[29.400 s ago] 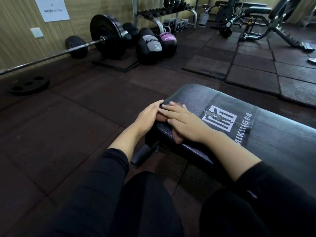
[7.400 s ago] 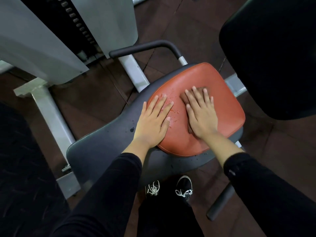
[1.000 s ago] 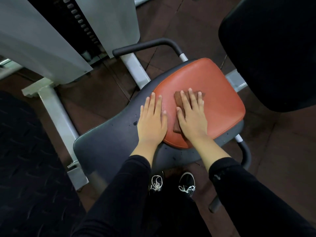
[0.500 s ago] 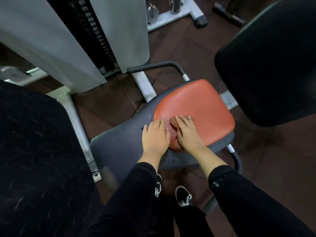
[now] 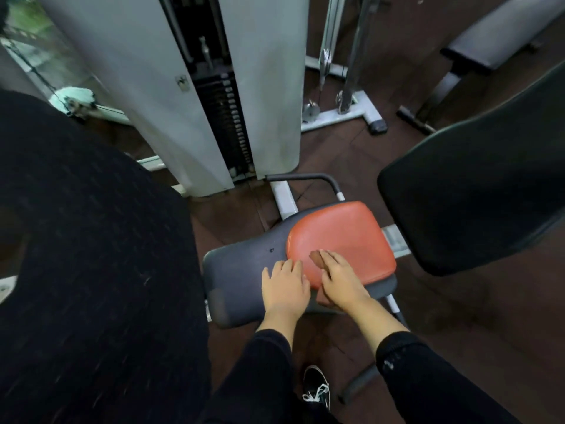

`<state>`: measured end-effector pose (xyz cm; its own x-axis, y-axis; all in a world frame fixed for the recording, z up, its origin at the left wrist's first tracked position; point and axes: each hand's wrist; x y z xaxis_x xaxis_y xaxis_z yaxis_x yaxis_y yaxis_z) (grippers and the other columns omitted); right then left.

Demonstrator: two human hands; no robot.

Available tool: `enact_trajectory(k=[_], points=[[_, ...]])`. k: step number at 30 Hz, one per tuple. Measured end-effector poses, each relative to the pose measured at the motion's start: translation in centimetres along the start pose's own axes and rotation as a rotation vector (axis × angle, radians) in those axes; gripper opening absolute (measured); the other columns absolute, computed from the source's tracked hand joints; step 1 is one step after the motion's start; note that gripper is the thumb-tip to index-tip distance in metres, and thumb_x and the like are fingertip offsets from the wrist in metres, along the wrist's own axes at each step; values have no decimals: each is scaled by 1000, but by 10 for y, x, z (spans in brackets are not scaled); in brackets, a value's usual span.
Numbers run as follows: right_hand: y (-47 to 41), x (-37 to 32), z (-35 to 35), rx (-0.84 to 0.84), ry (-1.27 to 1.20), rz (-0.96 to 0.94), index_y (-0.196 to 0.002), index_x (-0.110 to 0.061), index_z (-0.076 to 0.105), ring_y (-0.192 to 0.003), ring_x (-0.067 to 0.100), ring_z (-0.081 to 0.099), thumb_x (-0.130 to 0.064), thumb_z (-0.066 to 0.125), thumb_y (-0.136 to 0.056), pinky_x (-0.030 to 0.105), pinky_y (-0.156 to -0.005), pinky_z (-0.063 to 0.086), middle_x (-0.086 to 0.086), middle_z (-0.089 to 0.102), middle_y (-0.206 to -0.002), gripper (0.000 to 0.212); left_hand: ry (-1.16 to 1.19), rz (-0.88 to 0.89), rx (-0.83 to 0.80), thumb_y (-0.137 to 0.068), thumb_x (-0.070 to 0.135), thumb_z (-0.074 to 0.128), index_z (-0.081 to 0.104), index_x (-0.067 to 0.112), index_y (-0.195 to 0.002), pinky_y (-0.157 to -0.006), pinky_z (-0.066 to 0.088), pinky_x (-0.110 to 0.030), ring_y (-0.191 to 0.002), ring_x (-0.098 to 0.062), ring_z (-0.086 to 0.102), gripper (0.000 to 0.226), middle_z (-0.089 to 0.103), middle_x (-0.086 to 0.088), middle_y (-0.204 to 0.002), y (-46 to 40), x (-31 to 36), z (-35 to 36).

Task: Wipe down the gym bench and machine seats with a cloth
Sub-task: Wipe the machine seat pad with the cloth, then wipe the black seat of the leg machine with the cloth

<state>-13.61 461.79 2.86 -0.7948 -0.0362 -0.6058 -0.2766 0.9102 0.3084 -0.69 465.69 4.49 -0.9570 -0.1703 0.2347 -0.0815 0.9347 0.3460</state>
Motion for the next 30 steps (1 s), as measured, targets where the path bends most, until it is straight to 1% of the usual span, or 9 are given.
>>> enact_trajectory(k=[2, 7, 11, 15, 18, 20, 24, 26, 30], points=[[15, -8, -10, -12, 16, -15, -139, -4, 39, -132, 30, 35, -2, 45, -91, 27, -112, 17, 15, 40, -142, 49, -4, -31, 21, -101, 34, 31, 42, 22, -142, -113, 22, -45, -134, -17, 36, 44, 45, 4, -143, 19, 5, -10], [46, -27, -23, -55, 56, -72, -141, -4, 36, -134, 29, 33, -4, 43, -93, 32, -116, 16, 16, 37, -145, 49, 16, -91, 88, -101, 33, 34, 42, 22, -143, -112, 22, -45, -134, -18, 37, 44, 47, 3, -142, 64, 9, -31], [73, -49, -28, -67, 64, -152, -138, -3, 40, -129, 31, 38, -1, 45, -90, 31, -112, 22, 16, 43, -140, 48, 25, -159, 103, -101, 33, 34, 38, 23, -145, -107, 28, -43, -133, -19, 37, 46, 46, 3, -143, 98, 6, -41], [98, -67, -23, -128, 33, -239, -134, -4, 46, -127, 27, 43, 4, 43, -86, 24, -107, 28, 11, 48, -134, 49, 56, -236, 113, -101, 32, 33, 33, 24, -148, -111, 25, -44, -135, -18, 35, 48, 43, 3, -145, 131, 3, -44], [115, -78, -17, -172, 54, -320, -130, -3, 49, -124, 26, 47, 6, 50, -78, 33, -107, 35, 10, 51, -130, 53, 79, -282, 139, -101, 32, 33, 30, 23, -149, -111, 26, -44, -136, -19, 34, 49, 42, 3, -147, 156, 0, -45], [126, -87, -11, -199, 123, -365, -135, -5, 45, -128, 24, 41, 2, 55, -80, 33, -110, 31, 7, 48, -136, 56, 102, -306, 160, -101, 32, 33, 30, 23, -150, -109, 29, -43, -136, -19, 34, 49, 42, 3, -147, 172, -5, -48], [150, -97, 10, -236, 185, -355, -143, -16, 35, -136, 17, 30, -6, 66, -78, 27, -113, 22, 0, 36, -146, 73, 104, -366, 184, -102, 33, 32, 29, 22, -150, -109, 30, -43, -137, -19, 33, 50, 40, 2, -148, 210, -22, -45], [163, -102, 23, -254, 202, -382, -143, -17, 34, -137, 19, 29, -6, 63, -82, 26, -112, 22, 1, 34, -147, 69, 98, -396, 190, -102, 34, 32, 28, 22, -150, -108, 30, -43, -137, -19, 33, 50, 40, 1, -149, 232, -34, -40], [200, -115, 54, -298, 219, -434, -144, -11, 33, -136, 23, 32, -9, 42, -95, 30, -113, 23, 9, 35, -147, 49, 99, -440, 196, -101, 32, 33, 30, 22, -150, -106, 31, -41, -136, -20, 34, 50, 41, 1, -147, 290, -58, -28]])
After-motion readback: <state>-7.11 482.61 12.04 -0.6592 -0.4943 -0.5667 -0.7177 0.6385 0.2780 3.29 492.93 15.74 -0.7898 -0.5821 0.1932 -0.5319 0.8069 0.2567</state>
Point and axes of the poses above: each hand's wrist, its own y-axis away from the middle knuckle, its own z-axis out of the palm, x = y × z
